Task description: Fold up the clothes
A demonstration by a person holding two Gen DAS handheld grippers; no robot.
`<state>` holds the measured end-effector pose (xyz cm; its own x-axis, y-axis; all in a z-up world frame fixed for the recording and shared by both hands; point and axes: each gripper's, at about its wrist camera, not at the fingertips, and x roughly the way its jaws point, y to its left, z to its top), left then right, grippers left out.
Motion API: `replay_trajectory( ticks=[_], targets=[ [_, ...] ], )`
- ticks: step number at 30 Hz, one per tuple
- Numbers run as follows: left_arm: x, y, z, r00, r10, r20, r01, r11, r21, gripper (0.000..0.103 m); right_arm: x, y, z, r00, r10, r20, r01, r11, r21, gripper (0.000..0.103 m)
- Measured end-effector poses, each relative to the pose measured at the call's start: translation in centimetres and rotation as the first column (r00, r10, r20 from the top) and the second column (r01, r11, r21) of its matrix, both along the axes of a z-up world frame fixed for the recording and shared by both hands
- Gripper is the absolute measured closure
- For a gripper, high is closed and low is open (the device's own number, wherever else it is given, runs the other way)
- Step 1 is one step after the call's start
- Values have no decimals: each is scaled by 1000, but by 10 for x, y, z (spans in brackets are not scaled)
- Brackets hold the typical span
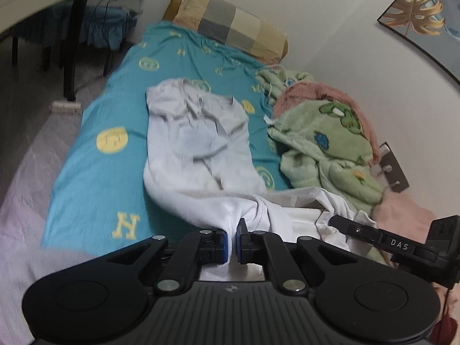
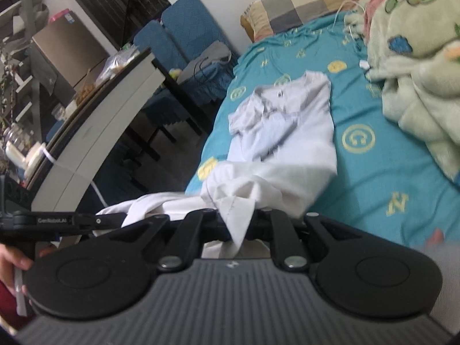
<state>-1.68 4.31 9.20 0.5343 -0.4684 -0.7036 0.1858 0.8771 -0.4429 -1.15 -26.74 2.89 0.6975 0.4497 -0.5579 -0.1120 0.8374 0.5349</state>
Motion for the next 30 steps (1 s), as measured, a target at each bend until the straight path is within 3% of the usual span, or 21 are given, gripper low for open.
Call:
replay_trajectory(
  ticks=[7, 17, 25, 30],
  targets=[
    [80, -11, -4, 997, 38, 64, -41, 998, 39, 96, 88, 0, -11, 1000, -18, 6, 18, 999, -34, 90],
    [221, -39, -97, 995, 87, 49, -92, 988, 123, 96, 220, -5, -83, 995, -38, -92, 27, 992, -121, 90],
    [274, -48, -186, 995, 97, -23, -92, 984, 156, 96, 272, -7, -153, 979, -45, -197, 6, 981, -192, 90],
    [281, -48, -197, 995, 93, -39, -86, 983, 161, 95, 279, -10, -174, 975, -45, -216, 4, 983, -186, 91]
  ],
)
